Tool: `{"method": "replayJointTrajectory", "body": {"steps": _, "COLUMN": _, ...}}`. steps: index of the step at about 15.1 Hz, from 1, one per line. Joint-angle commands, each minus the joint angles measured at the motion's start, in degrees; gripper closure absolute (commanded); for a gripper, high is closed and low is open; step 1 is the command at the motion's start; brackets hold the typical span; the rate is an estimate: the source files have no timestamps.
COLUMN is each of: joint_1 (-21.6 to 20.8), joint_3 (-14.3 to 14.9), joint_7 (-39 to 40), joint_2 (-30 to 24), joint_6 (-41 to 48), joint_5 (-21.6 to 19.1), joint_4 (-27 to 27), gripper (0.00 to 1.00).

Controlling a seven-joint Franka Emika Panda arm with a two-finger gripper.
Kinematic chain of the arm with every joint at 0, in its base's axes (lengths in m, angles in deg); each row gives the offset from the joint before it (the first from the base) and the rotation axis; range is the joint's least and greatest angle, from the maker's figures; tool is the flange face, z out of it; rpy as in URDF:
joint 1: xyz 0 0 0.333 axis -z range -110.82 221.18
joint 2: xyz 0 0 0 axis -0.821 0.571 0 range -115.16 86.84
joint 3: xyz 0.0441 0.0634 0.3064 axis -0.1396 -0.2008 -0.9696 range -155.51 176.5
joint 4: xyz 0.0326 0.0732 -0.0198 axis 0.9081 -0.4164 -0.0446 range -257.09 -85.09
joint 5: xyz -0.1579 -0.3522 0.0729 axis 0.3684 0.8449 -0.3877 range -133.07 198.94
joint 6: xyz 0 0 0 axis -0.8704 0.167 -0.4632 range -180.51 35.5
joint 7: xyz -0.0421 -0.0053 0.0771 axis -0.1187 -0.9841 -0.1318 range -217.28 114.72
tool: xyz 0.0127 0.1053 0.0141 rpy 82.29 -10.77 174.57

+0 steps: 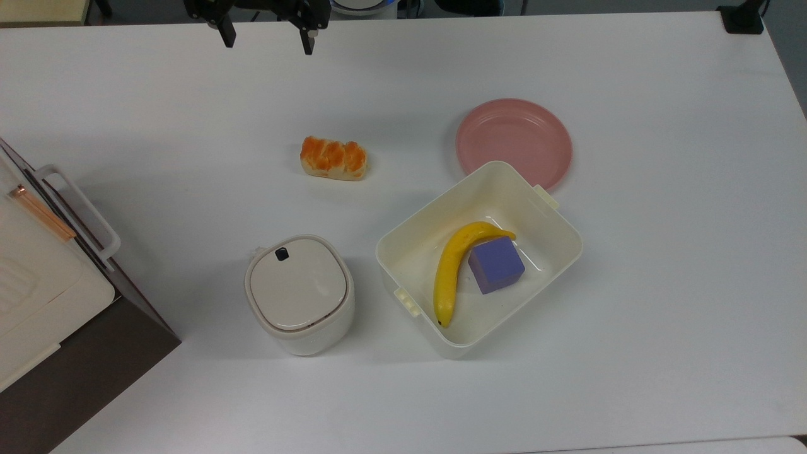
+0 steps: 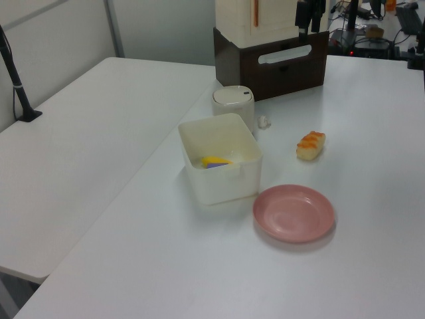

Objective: Put the bread on a plate

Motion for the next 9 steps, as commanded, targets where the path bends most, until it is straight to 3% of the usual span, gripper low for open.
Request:
{"method": "replayJointTrajectory", "body": {"steps": 1, "joint_1": -0.9, "joint_3": 0.5, "joint_7": 0.5, "joint_2": -1.4, "joint_6": -0.9, "joint_5": 0.2, "joint_4": -1.4, "gripper": 0.0}}
{"method": "replayJointTrajectory", "body": {"steps": 9, "joint_1": -2.3, "joint_3": 0.4, "joint_7": 0.7, "joint_2": -1.6, "joint_6": -0.4, "joint_5": 0.7, "joint_4": -1.7, "gripper": 0.0}}
